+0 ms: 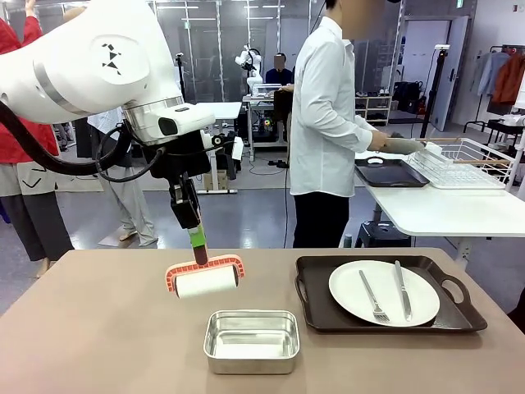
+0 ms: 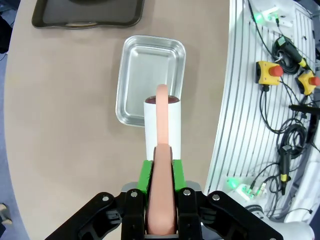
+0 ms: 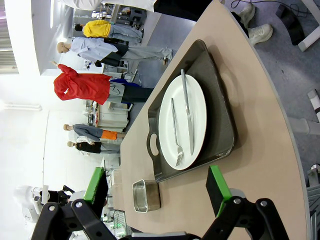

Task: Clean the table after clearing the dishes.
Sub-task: Place the Lint Roller back on top of the Airtight Container.

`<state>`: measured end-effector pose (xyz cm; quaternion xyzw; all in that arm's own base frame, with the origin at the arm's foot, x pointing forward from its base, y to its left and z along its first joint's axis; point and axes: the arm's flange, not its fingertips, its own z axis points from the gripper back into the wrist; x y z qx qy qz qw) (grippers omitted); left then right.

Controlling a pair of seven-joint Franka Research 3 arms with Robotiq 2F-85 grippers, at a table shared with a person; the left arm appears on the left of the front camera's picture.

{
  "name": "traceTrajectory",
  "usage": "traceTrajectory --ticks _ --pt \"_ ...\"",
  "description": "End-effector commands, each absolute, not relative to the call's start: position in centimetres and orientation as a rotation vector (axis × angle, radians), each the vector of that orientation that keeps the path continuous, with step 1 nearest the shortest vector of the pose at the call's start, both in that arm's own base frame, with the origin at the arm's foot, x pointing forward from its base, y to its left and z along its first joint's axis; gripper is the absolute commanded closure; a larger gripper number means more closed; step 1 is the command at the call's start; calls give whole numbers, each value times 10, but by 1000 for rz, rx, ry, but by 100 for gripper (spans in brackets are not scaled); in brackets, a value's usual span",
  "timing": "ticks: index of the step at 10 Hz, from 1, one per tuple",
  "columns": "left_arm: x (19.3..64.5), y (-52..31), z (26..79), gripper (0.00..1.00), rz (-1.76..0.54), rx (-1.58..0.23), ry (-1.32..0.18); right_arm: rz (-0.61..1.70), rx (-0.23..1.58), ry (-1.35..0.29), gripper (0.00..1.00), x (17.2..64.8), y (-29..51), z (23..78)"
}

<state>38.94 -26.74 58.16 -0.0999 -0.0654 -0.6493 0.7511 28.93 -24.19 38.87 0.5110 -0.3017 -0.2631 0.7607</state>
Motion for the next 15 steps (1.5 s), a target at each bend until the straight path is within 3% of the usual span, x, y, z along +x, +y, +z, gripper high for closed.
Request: traceTrajectory --ticks 1,5,11,15 --pt "388 -266 584 79 -1419 -216 -149 -575 1123 -663 0 288 -242 391" --pt "388 -297 576 79 -1567 -125 -89 -575 1123 -663 0 288 -242 391" --pt "410 -327 523 79 -1599 -107 31 -575 1123 -663 0 288 -242 391" --pt "424 -344 496 79 -1613 -133 34 -575 1123 -663 0 288 -242 391"
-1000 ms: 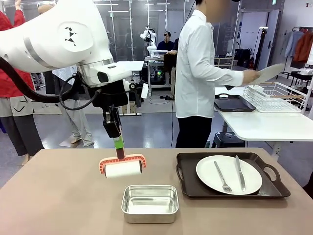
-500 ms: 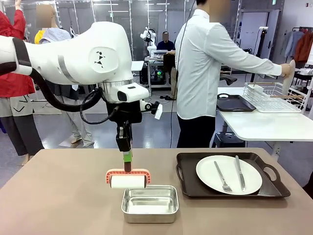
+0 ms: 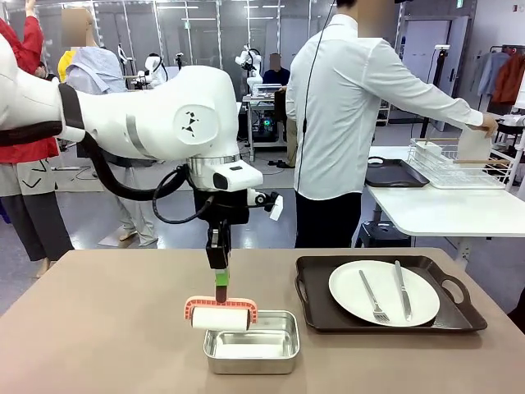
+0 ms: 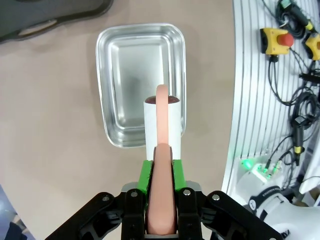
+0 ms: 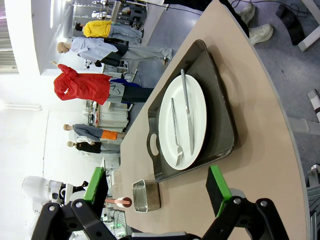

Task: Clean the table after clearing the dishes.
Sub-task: Place the Lint Roller back on top of the Airtight Container.

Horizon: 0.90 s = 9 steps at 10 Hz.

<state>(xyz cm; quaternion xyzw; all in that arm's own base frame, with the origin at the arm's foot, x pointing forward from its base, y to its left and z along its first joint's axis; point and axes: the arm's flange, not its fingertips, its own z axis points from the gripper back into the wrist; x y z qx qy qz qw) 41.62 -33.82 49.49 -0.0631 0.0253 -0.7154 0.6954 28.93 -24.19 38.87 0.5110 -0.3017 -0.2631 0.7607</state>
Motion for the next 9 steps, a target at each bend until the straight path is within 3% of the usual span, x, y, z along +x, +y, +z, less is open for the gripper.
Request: traceTrajectory --ticks 1,9 --pt "428 -351 488 79 -1600 -133 62 -575 1123 -663 0 288 -242 391" --pt "459 -391 436 79 -1562 -151 97 -575 1123 -663 0 288 -242 391"
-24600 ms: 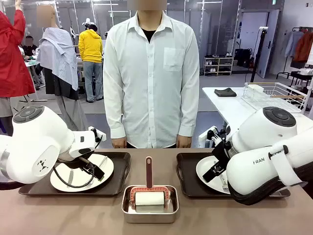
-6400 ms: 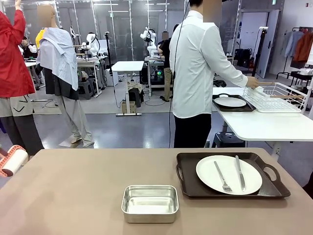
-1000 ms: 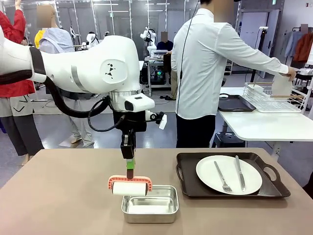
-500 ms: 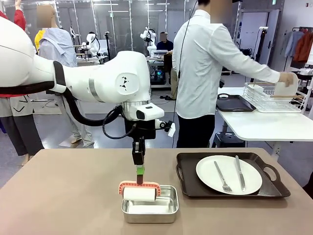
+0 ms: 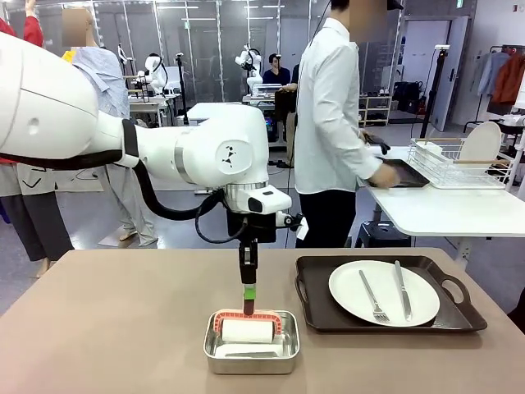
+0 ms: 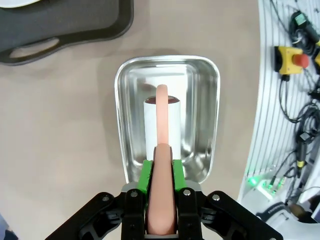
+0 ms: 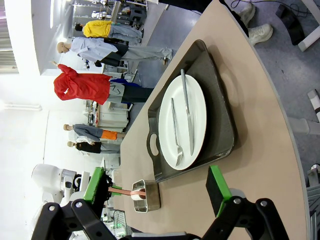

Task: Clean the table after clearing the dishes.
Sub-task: Place the Lint Roller back on top of the Airtight Container.

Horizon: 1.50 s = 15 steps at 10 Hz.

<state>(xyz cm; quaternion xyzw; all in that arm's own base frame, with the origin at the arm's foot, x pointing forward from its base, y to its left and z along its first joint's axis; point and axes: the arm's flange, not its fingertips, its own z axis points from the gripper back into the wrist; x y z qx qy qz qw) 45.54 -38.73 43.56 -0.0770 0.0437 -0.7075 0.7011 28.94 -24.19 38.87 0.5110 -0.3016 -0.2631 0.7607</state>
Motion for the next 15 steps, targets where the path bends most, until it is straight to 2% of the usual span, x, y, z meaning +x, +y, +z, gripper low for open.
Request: traceTrajectory --ticks 1,5,6,7,8,9,10,12,13,14,15 --pt "461 -391 430 79 -1551 -163 94 -575 1123 -663 0 288 -242 391" --pt "466 -385 409 79 -1526 -166 99 -575 1123 -663 0 288 -242 391" --pt "466 -382 412 57 -1524 -156 96 -575 1123 -663 0 288 -242 391" --pt "468 -380 415 49 -1522 -156 84 -575 1123 -663 0 288 -242 391" --pt "467 -380 417 27 -1522 -155 79 -575 1123 -663 0 288 -242 391" --pt "468 -379 419 21 -1525 -156 72 -575 1123 -663 0 288 -242 391" --pt "469 -377 421 0 -1524 -155 66 -575 1123 -663 0 288 -242 391" --pt "471 -375 424 0 -1533 -156 63 -575 1123 -663 0 288 -242 391" --pt "471 -375 427 9 -1533 -154 60 -575 1123 -663 0 288 -242 391" --pt "471 -372 429 0 -1532 -150 53 -575 1123 -663 0 288 -242 391" --pt "468 -368 433 0 -1526 -135 48 -575 1123 -663 0 288 -242 391"
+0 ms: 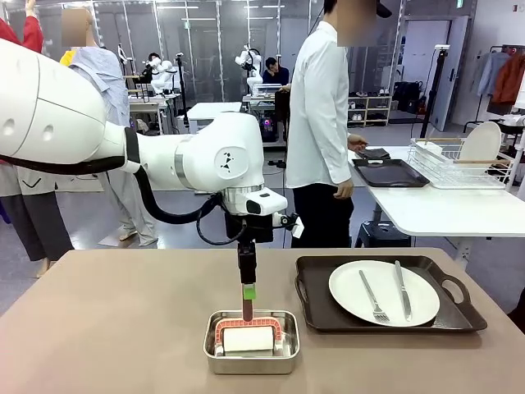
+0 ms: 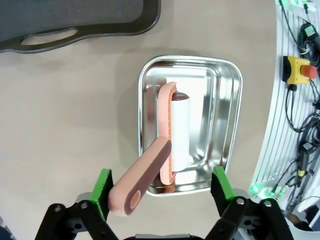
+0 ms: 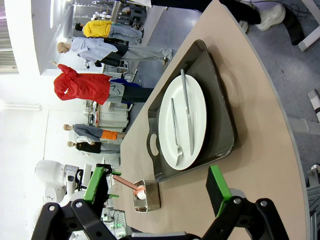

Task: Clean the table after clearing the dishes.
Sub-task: Place the Lint Roller back on top of the Airtight Container, then when the right (or left) Handle tray is removed, use the right hand (or left hand) to clean the right (or left) side of the table with the Lint Roller.

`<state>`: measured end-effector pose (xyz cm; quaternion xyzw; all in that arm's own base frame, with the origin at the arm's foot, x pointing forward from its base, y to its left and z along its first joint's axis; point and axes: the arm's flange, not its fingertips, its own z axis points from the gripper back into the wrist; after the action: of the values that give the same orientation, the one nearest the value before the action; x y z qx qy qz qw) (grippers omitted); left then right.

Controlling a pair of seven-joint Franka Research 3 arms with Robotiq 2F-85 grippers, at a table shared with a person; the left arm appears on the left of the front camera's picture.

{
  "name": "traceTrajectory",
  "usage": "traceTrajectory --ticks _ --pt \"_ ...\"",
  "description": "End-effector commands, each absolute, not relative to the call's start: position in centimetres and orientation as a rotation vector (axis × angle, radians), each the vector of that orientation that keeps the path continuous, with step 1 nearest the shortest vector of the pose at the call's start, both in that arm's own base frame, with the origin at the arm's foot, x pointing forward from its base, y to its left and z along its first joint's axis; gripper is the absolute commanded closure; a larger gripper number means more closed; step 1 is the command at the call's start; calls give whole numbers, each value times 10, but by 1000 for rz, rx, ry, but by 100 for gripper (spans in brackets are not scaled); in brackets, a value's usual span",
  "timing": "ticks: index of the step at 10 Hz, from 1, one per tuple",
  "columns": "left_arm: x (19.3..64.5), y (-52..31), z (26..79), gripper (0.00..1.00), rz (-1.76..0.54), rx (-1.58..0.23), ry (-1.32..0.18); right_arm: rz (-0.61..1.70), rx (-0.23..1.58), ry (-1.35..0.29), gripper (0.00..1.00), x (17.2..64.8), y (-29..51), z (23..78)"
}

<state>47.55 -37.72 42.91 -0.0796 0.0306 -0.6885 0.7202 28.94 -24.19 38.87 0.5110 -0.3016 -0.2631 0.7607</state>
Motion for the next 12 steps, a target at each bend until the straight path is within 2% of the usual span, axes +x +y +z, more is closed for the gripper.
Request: traceTrajectory --ticks 1,2,10,12 --pt "462 -361 437 0 -1522 -83 53 -575 1123 -663 0 288 -242 391" --pt "476 -377 429 0 -1522 -176 68 -575 1123 -663 0 288 -242 391" --pt "476 -376 427 1 -1527 -162 74 -575 1123 -663 0 288 -242 391" --pt "532 -349 453 0 -1392 -68 28 -575 1123 -663 0 288 -242 391"
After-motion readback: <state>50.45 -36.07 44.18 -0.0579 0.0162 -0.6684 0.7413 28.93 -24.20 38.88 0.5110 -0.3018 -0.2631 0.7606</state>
